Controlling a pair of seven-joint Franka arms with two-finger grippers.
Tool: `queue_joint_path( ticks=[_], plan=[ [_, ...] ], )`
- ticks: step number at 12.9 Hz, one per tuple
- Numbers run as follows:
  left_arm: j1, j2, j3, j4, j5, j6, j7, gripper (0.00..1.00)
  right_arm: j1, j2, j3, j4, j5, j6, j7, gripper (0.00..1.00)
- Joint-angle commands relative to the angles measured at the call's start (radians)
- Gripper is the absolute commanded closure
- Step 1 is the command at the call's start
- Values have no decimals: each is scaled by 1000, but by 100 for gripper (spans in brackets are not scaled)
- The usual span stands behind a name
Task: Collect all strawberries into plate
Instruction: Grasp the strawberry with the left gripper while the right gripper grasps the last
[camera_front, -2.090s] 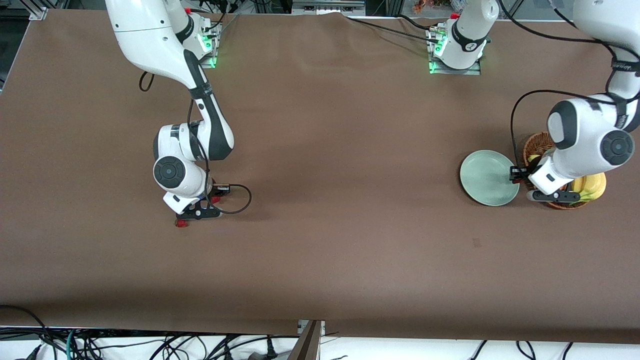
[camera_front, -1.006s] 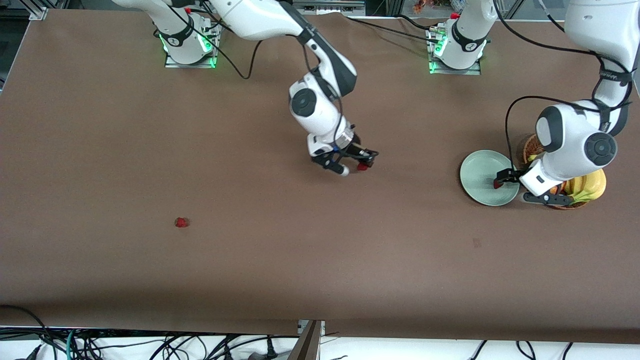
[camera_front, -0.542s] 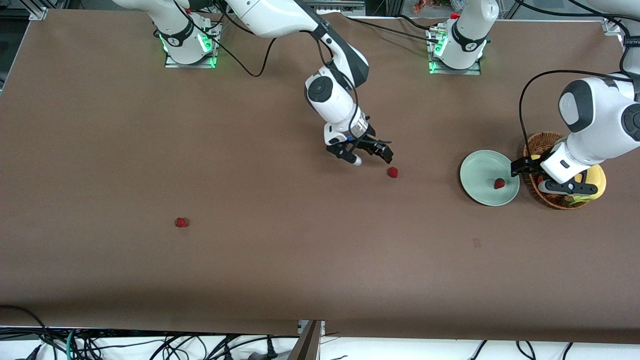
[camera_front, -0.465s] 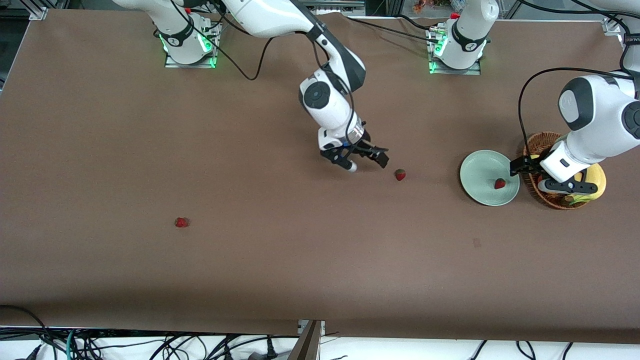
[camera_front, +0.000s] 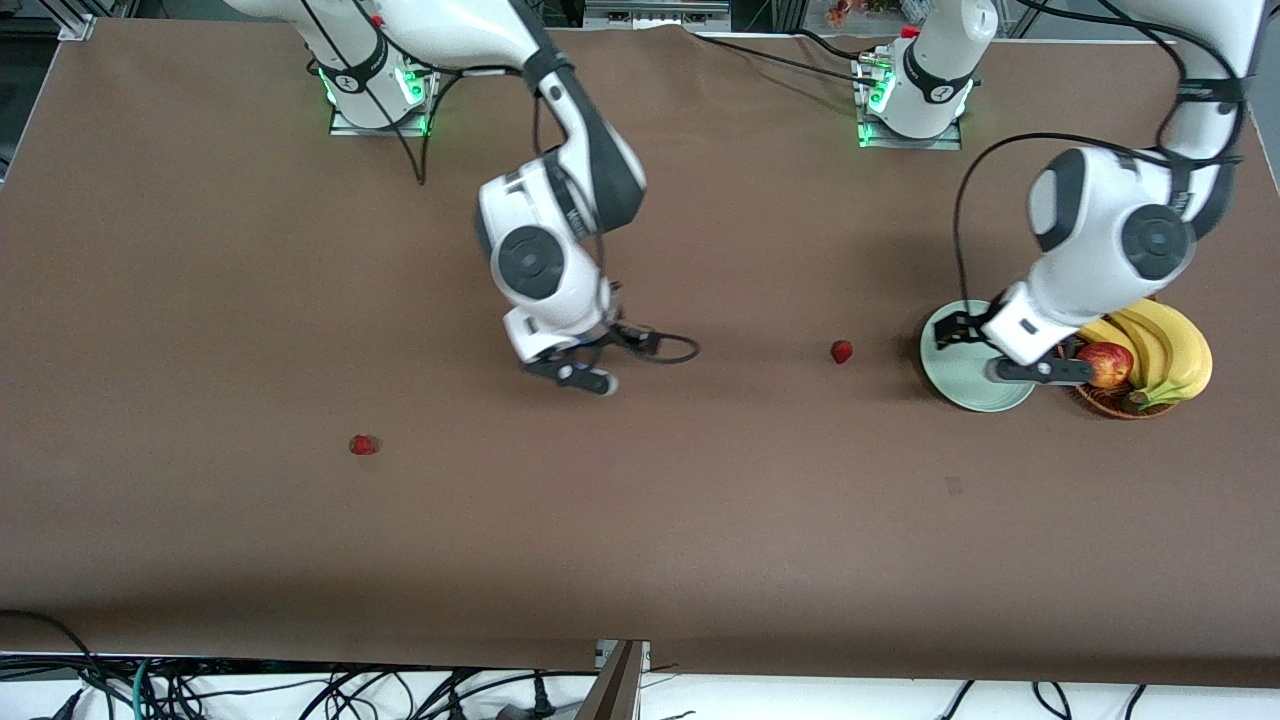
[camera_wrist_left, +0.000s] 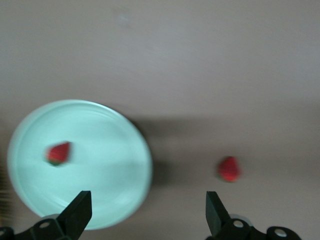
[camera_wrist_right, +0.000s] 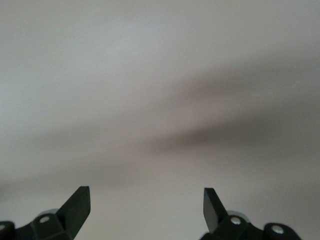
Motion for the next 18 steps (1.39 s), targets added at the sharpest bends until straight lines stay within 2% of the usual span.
queue_joint_path(
  ticks=[1, 2, 4, 8, 12, 13, 16, 18],
  plan=[
    [-4, -17, -103, -52, 23, 39, -171, 0, 11, -3, -124, -173, -8, 20, -382, 0],
    [-10, -8, -133, -76, 48, 89, -249, 0, 6, -1, -163, -248, -8, 87, -535, 0],
    [-21, 67, -157, -87, 94, 179, -321, 0, -56, 2, -191, -287, -9, 126, -746, 1],
    [-35, 205, -157, -104, 177, 317, -409, 0, -191, 46, -186, -282, -9, 221, -1045, 2],
    [-41, 279, -157, -98, 266, 398, -510, 0, -236, 108, -174, -281, 5, 349, -1185, 5],
    [-41, 279, -157, -96, 266, 397, -515, 5, -253, 109, -154, -282, 6, 353, -1196, 6],
    [-41, 270, -158, -96, 266, 391, -527, 56, -271, 117, -131, -281, 6, 373, -1196, 21],
    [-41, 262, -158, -92, 266, 383, -532, 79, -274, 129, -129, -279, 8, 379, -1198, 32]
  ],
)
